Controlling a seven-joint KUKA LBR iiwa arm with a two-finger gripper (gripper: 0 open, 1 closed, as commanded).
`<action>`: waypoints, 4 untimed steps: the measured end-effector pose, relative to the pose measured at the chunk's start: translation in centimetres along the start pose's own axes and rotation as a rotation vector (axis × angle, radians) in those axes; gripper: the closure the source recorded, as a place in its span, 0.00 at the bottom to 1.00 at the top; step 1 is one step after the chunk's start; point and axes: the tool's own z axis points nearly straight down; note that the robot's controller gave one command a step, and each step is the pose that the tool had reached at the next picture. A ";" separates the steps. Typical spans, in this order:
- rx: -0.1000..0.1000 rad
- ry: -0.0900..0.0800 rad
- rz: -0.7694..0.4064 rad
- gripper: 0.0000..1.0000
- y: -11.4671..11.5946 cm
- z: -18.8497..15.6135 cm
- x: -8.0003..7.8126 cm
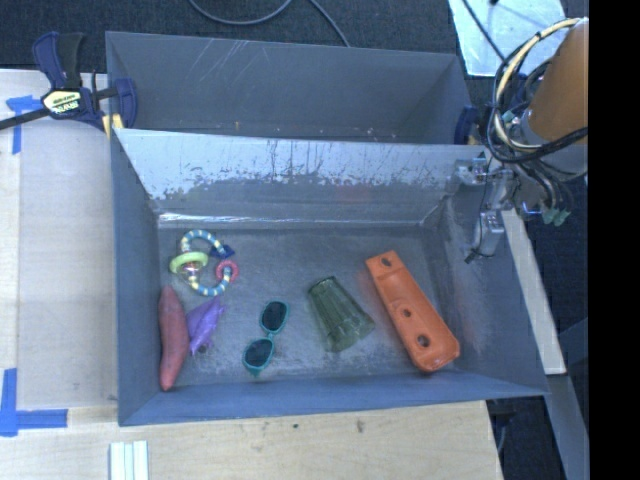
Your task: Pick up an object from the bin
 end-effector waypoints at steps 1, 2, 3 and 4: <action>0.002 -0.009 -0.003 0.00 0.1 -0.5 -0.2; 0.001 -0.009 0.120 0.00 1.2 4.6 0.3; 0.000 -0.007 0.183 0.00 3.7 5.5 1.5; -0.001 -0.010 0.406 0.00 3.8 6.0 1.5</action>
Offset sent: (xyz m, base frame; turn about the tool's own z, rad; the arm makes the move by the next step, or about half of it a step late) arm -0.0125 0.0308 -0.1298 0.3102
